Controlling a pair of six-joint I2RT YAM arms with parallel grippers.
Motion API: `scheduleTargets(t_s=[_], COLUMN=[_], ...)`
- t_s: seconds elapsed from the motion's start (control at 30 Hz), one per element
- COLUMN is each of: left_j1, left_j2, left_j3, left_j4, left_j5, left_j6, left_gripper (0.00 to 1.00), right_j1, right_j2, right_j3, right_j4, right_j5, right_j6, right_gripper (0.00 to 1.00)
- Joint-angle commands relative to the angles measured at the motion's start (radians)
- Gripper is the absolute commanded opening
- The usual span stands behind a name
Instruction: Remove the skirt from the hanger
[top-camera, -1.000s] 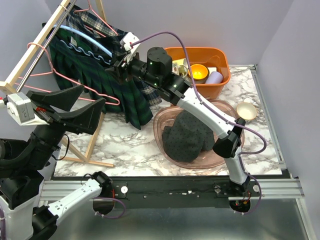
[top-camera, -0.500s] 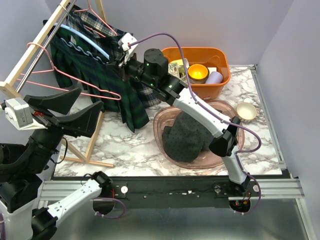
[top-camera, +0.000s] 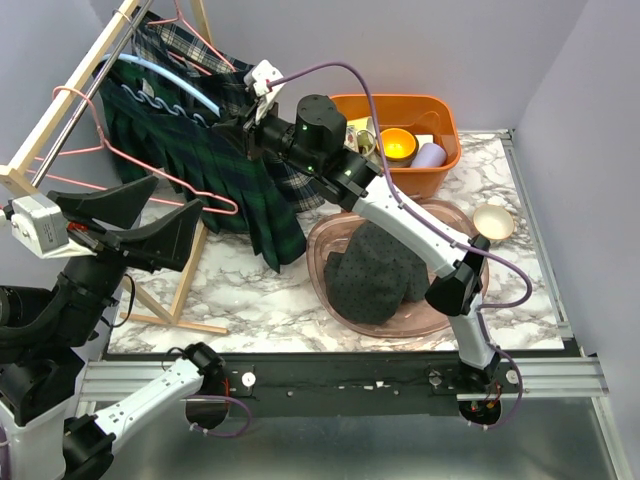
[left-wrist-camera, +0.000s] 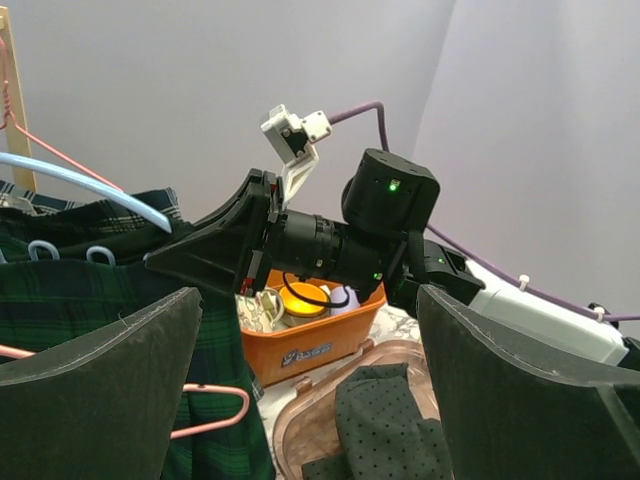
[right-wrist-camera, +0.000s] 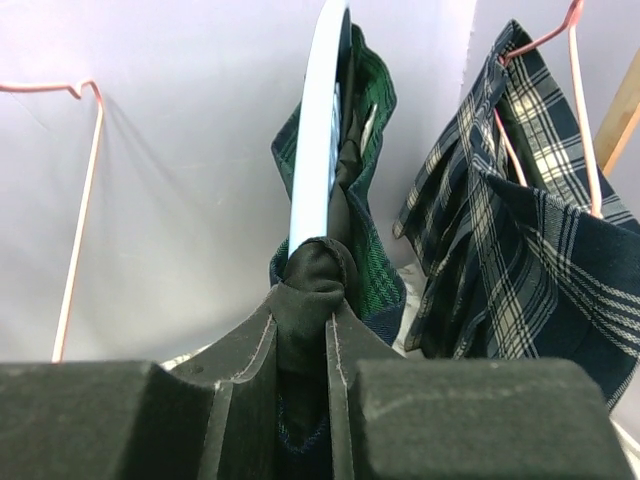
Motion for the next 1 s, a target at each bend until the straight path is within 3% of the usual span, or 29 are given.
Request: scheduleTargets(t_s=[0.0,0.53,0.97], left_j1=[-0.003,-0.003,-0.005], left_j2=[-0.005,0.008,0.074], left_j3=[0.008,0.009,0.058], left_j4=[-0.026,-0.036,-0.093], left_j5=[-0.042,-0.059,-0.142], left_j6=[0.022,0.036,0.057], left_gripper=[0.99,0.99,0.99], right_j1=[0.006,0.006,0.006], right_j2=[-0.083,-0.148,-0.312], right_j3=[0.057,0.005,-0.297], right_j4=[0.234,0.315,0.377], right_j5=[-0.015,-0.012,-0.032], right_j6=[0.049,0.057,0.052], right_gripper=[0.01,0.01,0.01])
